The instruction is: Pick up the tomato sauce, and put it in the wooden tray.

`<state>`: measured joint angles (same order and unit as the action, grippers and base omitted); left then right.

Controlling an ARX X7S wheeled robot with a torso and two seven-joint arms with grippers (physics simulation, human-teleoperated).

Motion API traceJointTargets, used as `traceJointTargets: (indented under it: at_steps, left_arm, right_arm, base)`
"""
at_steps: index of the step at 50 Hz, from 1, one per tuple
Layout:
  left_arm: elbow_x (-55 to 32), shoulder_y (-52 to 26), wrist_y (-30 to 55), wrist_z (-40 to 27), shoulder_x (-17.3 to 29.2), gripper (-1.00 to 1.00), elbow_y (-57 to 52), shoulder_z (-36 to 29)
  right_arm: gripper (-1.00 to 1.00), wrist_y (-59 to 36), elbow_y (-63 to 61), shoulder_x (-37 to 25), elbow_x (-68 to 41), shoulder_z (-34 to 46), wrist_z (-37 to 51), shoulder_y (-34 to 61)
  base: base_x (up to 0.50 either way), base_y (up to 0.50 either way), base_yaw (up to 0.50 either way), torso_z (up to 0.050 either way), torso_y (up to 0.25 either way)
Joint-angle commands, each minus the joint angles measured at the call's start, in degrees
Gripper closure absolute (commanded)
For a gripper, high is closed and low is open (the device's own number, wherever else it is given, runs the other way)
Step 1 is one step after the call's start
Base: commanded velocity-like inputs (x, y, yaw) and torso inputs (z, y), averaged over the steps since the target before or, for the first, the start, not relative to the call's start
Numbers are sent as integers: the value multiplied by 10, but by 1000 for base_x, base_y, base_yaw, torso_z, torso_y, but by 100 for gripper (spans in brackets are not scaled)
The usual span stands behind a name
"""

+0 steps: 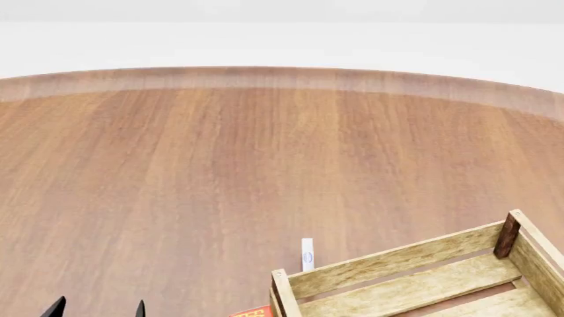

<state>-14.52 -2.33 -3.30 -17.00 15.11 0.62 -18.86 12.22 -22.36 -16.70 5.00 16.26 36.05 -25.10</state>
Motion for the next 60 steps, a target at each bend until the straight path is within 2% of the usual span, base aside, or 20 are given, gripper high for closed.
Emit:
traceJointTargets:
  at_steps: [1, 3, 15, 29, 50, 57, 60]
  left_arm:
    - [-2, 0, 3, -3, 2, -100, -3, -3]
    - [-2, 0, 4, -4, 2, -100, -5, -3]
    - [-4, -2, 3, -5, 4, -100, -3, -5]
    - [-6, -3, 1, -7, 5, -100, -1, -8]
    - [-9, -6, -1, -9, 7, -100, 2, -11]
    - [-10, -8, -2, -9, 7, -100, 4, -12]
    - [-10, -8, -4, -9, 7, -100, 6, -12]
  right_arm:
    - [100, -121, -21, 11, -26, -23, -18, 90]
    - [100, -167, 3, 18, -59, -27, -37, 133]
    - [100, -227, 54, 31, -67, -36, -33, 219]
    - [100, -281, 200, 54, -83, -31, -51, 360]
    - [100, -164, 541, 88, -98, -42, -61, 512]
    - [100, -92, 699, 101, -100, -43, -70, 575]
    - [100, -29, 834, 114, -105, -48, -81, 627]
  base:
    - [0, 0, 0, 0, 0]
    - [0, 0, 0, 0, 0]
    - [0, 0, 0, 0, 0]
    - [0, 0, 0, 0, 1]
    - [0, 0, 0, 0, 0]
    - [0, 0, 0, 0, 0]
    - [0, 0, 0, 0, 0]
